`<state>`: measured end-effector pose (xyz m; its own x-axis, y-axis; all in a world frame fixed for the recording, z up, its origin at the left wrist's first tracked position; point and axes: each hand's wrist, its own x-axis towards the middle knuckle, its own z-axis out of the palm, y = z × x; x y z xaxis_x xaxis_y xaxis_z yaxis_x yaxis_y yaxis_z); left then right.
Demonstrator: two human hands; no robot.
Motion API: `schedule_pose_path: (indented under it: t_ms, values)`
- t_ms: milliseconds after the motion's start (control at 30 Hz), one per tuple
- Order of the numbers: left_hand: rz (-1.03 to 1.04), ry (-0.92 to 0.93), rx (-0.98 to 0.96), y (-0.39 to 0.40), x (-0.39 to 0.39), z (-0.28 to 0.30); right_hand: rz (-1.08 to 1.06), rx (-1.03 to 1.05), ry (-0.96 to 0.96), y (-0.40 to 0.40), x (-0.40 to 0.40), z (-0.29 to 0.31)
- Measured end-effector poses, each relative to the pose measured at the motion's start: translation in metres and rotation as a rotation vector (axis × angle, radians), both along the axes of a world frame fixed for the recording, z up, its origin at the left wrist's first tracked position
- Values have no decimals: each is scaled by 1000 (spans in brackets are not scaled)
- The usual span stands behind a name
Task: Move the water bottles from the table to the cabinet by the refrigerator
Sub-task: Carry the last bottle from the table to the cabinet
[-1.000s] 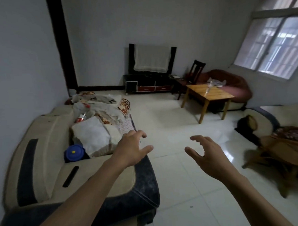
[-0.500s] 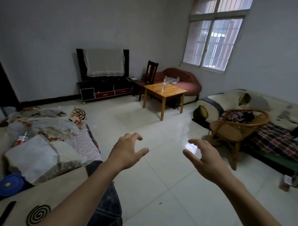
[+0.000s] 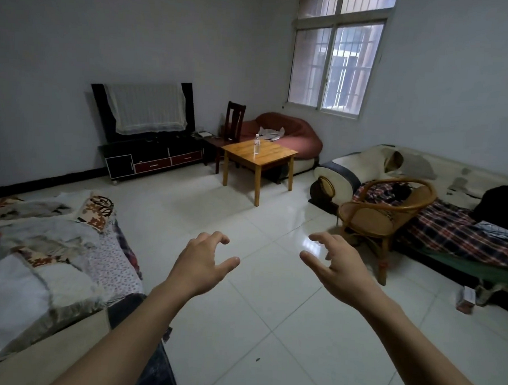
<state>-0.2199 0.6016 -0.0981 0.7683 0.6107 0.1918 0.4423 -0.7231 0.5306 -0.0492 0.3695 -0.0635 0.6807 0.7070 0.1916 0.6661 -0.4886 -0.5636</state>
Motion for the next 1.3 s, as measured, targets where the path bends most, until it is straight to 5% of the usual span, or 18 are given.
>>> schedule_pose_path:
  t_ms: [700, 1300]
  values:
    - [-79, -87, -122, 209, 143, -19, -84, -100, -31, 195, 112, 7]
    - [-120, -20, -14, 304, 412, 10, -134, 11, -18, 289, 371, 5]
